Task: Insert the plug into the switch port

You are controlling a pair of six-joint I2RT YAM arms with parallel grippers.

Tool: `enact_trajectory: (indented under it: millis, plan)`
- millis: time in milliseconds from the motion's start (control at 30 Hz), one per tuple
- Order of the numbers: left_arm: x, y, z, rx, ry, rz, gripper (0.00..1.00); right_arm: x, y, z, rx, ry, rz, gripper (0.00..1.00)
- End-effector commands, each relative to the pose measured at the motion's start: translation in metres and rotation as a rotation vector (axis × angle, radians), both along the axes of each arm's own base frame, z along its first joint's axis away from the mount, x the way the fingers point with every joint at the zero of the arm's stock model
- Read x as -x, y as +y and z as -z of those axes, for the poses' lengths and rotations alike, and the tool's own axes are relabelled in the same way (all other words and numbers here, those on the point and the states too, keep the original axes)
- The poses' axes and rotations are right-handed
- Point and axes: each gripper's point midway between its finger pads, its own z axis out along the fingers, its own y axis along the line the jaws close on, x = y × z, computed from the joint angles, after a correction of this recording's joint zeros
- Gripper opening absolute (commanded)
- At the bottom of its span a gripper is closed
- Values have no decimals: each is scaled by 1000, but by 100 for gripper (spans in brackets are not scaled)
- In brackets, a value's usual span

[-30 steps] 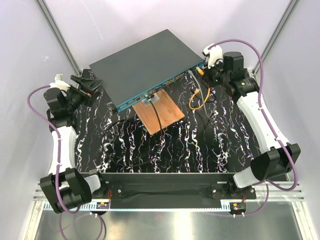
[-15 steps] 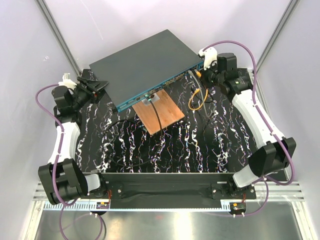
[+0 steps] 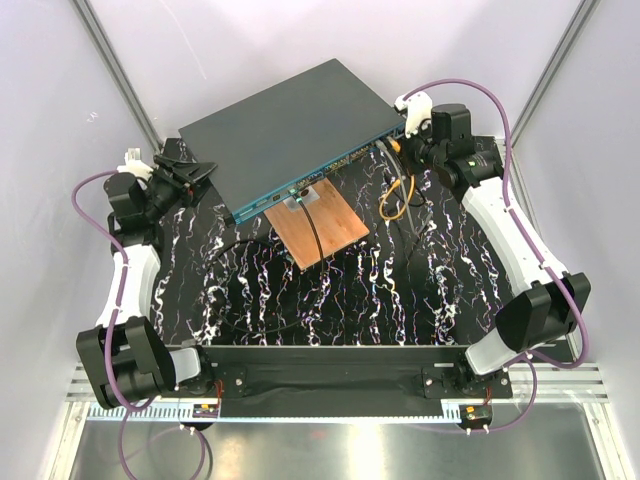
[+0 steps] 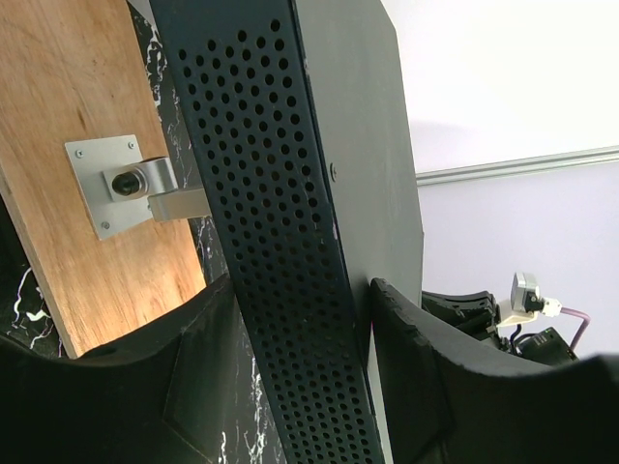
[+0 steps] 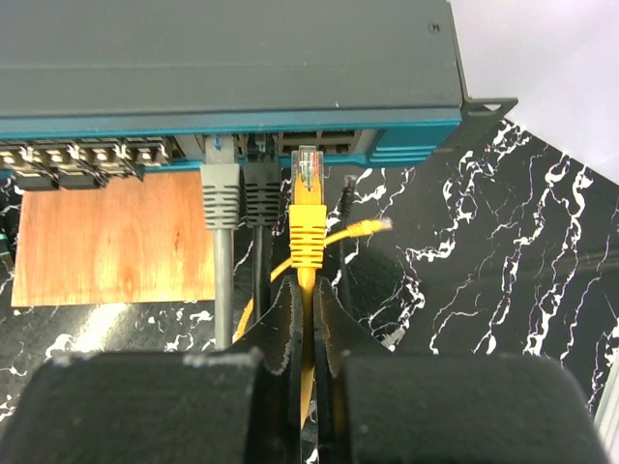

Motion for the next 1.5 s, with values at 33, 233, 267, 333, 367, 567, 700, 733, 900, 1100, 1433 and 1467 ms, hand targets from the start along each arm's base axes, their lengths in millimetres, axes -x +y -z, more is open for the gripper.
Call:
enact_trajectory:
  millis: [33, 233, 267, 333, 367, 567, 700, 733, 900, 1100, 1433, 1467]
  plan:
    - [1, -12, -17, -29, -108, 48, 7, -7, 9, -36, -55, -94, 9, 0]
    - [2, -12, -21, -35, -114, 50, 0, -8, 10, -37, -63, -94, 10, 0]
    - [2, -12, -21, -34, -113, 50, 0, -8, 11, -37, -61, -94, 12, 0]
    - [2, -12, -22, -35, -117, 51, 0, -10, 11, -37, -60, -98, 14, 0]
    - [2, -12, -23, -36, -117, 50, 0, -10, 11, -38, -63, -100, 13, 0]
    - [3, -12, -18, -34, -104, 48, 0, -9, 14, -42, -70, -102, 6, 0]
    - [3, -12, -15, -33, -99, 47, 0, -7, 15, -47, -71, -110, 2, 0]
    - [3, -12, -15, -33, -98, 45, 0, -7, 15, -47, -71, -110, 3, 0]
    - [3, -12, -16, -35, -100, 47, 0, -11, 17, -43, -66, -109, -1, 0]
    - [4, -12, -14, -37, -98, 47, 0, -15, 21, -42, -66, -114, -14, 0]
    - [4, -12, -12, -37, -92, 47, 0, -20, 29, -41, -72, -122, -34, 0]
    - [4, -12, -11, -38, -90, 46, 0, -19, 31, -42, -78, -124, -40, 0]
